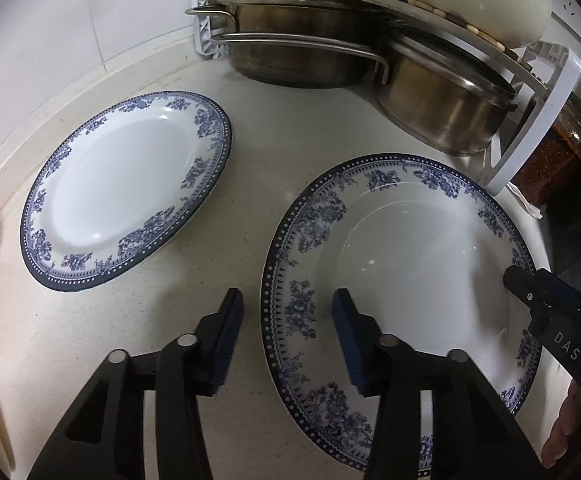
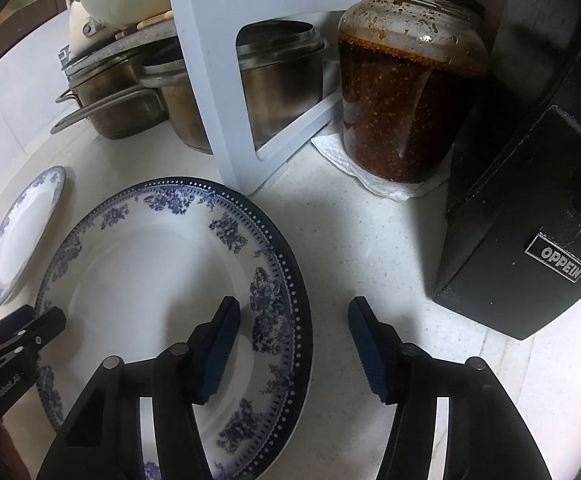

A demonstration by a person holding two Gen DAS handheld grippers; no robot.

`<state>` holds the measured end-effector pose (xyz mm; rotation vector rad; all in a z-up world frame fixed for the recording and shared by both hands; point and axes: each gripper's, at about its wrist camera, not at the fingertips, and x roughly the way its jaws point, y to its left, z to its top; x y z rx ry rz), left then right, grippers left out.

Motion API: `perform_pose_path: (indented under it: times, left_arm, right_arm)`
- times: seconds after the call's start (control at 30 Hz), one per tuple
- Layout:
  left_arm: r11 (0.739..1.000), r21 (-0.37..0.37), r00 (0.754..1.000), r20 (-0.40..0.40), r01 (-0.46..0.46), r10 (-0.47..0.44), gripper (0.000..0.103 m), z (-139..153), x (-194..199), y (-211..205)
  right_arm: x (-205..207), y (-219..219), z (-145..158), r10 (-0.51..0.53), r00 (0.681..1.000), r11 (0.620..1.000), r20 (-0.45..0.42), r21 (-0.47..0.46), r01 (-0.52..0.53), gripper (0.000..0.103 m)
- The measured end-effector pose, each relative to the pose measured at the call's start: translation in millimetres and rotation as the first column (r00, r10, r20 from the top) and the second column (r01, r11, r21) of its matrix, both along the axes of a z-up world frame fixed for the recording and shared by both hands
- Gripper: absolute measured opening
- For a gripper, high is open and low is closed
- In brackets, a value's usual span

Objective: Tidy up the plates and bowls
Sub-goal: 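Close both grippers on the blue-and-white plate rim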

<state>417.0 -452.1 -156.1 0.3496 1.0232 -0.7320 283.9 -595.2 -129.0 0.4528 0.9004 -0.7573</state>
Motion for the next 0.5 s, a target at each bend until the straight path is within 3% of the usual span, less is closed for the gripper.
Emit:
perform_pose_path:
  times: [0.07,0.17,0.5]
  left_arm:
    - [1.000,-0.008,1.000,-0.010,0.006,-0.006,0.036,0.2,0.6,-0.5]
    - [1.000,-0.006,1.000,-0.015,0.008,-0.008,0.034,0.6,0.6,-1.4]
    - [1.000,-0.017,1.000,-0.018,0.001,-0.001,0.033,2.3,-3.0,4.3]
  right_arm:
    - [2.0,0.7,1.1,0.021,1.000,1.000,0.005,0.006,-0.021,0.049]
    - [5.2,2.0,2.3,0.049,0.999,0.999,0.010,0.018,-0.049,0.038]
    - [7.8,3.0,3.5,0.051,0.999,0.999,-0.003,0.018,-0.051,0.036]
